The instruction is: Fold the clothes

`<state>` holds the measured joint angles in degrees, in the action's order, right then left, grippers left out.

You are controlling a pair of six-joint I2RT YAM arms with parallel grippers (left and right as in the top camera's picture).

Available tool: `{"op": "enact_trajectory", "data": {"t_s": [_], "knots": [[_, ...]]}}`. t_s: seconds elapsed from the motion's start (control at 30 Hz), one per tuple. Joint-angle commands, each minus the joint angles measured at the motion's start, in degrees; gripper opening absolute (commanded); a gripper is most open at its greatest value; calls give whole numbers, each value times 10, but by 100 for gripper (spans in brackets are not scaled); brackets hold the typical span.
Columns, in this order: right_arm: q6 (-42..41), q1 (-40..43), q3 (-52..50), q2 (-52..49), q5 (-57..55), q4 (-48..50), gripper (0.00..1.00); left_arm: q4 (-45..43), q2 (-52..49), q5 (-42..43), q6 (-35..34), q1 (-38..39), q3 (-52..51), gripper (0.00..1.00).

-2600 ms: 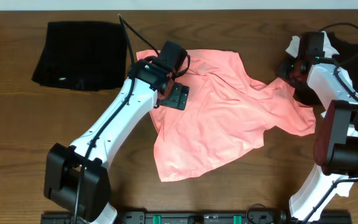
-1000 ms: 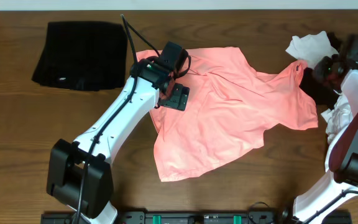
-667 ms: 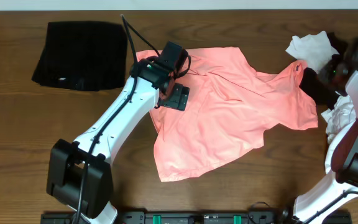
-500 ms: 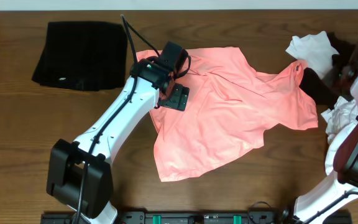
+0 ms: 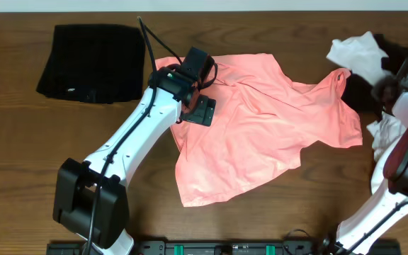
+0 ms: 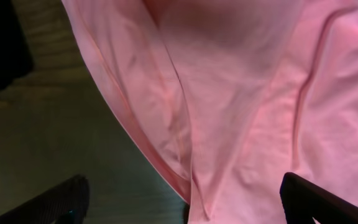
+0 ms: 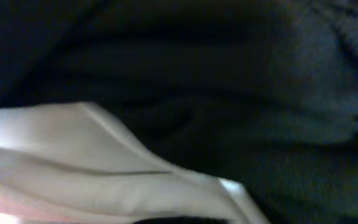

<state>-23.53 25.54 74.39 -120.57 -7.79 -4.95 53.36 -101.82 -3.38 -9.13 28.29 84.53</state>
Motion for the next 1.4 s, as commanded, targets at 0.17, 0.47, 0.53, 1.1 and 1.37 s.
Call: {"op": "enact_trajectory", "data": {"t_s": [0.17,0.47,0.53,1.1,1.37], "knots": [[-8,-4,-5,-108,0,216,1,-16,-7,-1,5,0,1,98],[41,-13,80,-104,-12,228,2,-29,-7,-1,5,0,1,98],[41,-12,110,-93,-12,180,4,-29,-7,-1,5,0,1,98],[117,-53,221,139,252,-200,99,-31,-7,0,-147,-44,1,98],[191,-151,221,175,327,-322,99,-125,-10,0,-186,-94,1,98]]}}
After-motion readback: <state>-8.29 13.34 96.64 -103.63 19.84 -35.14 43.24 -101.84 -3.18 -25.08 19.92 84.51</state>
